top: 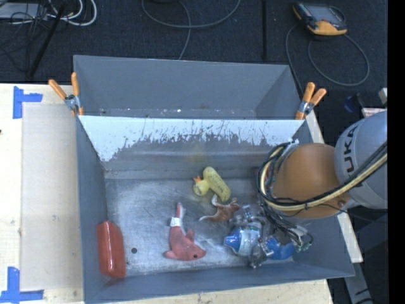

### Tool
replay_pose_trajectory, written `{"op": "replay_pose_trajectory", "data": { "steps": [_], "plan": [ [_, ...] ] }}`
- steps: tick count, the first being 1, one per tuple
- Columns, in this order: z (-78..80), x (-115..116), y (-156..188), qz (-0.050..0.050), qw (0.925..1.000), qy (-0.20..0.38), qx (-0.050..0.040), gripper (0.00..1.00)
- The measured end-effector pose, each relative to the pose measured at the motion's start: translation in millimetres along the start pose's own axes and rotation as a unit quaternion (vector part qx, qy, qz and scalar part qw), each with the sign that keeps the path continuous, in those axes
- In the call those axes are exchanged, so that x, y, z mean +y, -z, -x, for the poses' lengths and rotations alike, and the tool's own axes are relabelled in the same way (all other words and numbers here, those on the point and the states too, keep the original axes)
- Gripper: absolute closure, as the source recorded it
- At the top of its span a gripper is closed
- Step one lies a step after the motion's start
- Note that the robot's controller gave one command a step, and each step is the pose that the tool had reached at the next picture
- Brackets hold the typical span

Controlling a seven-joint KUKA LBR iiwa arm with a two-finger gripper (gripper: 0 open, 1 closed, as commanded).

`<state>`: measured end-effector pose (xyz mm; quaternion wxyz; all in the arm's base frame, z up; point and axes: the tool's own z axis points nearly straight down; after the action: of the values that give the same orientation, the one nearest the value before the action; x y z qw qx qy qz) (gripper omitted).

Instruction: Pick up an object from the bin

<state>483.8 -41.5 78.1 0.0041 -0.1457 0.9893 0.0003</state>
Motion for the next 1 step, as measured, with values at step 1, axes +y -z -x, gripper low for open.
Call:
{"op": "replay_pose_trajectory", "data": {
  "steps": [1],
  "plan": [
    [-1.4, 0.5, 5.7, 0.001, 1.0, 0.0, 0.0039, 1.0]
  ]
}}
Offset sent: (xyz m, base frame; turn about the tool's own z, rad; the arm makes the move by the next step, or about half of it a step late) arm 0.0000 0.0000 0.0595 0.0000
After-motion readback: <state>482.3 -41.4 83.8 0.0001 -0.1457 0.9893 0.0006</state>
